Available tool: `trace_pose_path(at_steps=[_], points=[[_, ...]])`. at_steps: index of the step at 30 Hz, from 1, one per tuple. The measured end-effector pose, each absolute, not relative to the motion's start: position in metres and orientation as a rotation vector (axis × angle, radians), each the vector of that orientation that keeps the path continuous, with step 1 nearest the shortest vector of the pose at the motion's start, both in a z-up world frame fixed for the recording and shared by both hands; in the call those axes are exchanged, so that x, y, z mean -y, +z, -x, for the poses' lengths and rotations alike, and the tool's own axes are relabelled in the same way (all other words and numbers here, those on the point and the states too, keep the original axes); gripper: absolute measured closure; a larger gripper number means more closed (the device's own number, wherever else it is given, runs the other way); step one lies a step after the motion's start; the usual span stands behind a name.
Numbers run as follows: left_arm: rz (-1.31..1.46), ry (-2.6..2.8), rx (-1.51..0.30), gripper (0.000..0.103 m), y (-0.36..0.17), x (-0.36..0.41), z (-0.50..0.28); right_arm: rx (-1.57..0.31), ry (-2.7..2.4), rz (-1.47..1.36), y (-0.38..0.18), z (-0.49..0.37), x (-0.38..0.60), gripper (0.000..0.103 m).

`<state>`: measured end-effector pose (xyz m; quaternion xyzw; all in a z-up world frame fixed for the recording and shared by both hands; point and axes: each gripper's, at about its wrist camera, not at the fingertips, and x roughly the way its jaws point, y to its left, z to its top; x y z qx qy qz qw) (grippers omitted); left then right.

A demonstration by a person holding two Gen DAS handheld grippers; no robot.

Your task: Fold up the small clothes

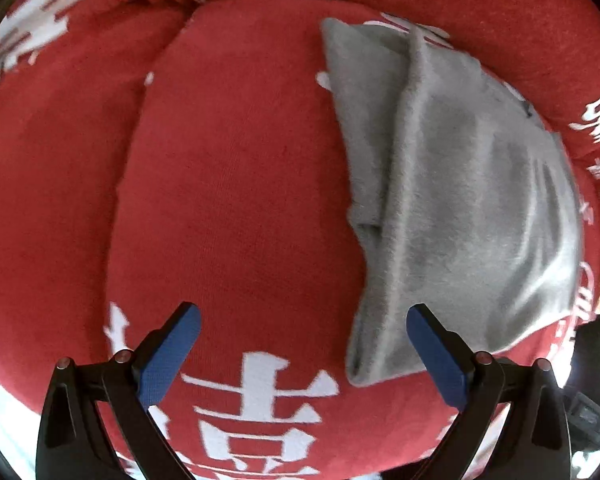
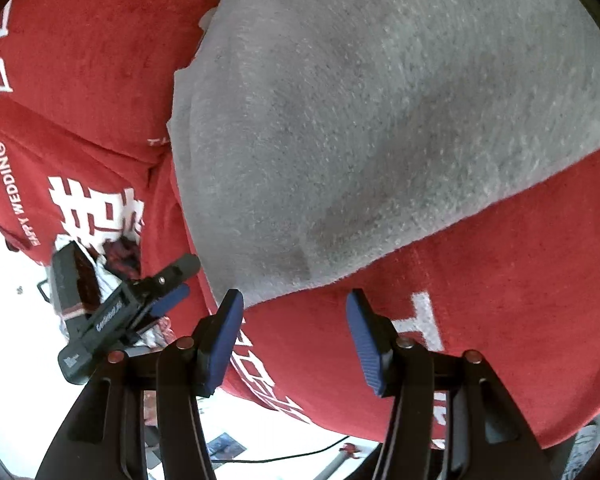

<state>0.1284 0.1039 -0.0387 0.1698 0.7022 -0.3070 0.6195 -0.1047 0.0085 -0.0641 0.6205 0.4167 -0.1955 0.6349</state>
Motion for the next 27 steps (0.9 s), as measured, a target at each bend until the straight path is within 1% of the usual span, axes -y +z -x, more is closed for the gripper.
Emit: trace_pose_path(at_steps=[7, 12, 15, 16, 18, 19, 27], points=[[-0.192, -0.811, -1.661, 0.000, -0.036, -0.104, -0.147, -0.837, -0.428, -1.510, -0.075, 0.096, -0.008, 0.045], [-0.139, -0.835, -1.684, 0.000, -0.037, -0.101, -0.159, -0.795, -0.441, -1.497, -0.076, 0.078, -0.002, 0.045], [-0.081, -0.860, -1.708, 0.000, -0.039, -0.102, -0.166, -0.777, -0.434, -1.506, -0.076, 0.067, 0.002, 0.044], [-0.046, -0.874, -1.722, 0.000, -0.039, -0.102, -0.169, -0.777, -0.439, -1.516, -0.077, 0.066, 0.003, 0.046], [0.030, -0.905, -1.757, 0.000, -0.041, -0.099, -0.170, -0.786, -0.459, -1.541, -0.078, 0.063, 0.005, 0.083], [0.056, -0.919, -1.773, 0.000, -0.042, -0.096, -0.171, -0.796, -0.468, -1.543, -0.077, 0.064, 0.007, 0.095], [0.172, -1.035, -1.857, 0.000, -0.052, -0.055, -0.173, -0.672, -0.332, -1.527, -0.036, 0.062, 0.024, 0.095]])
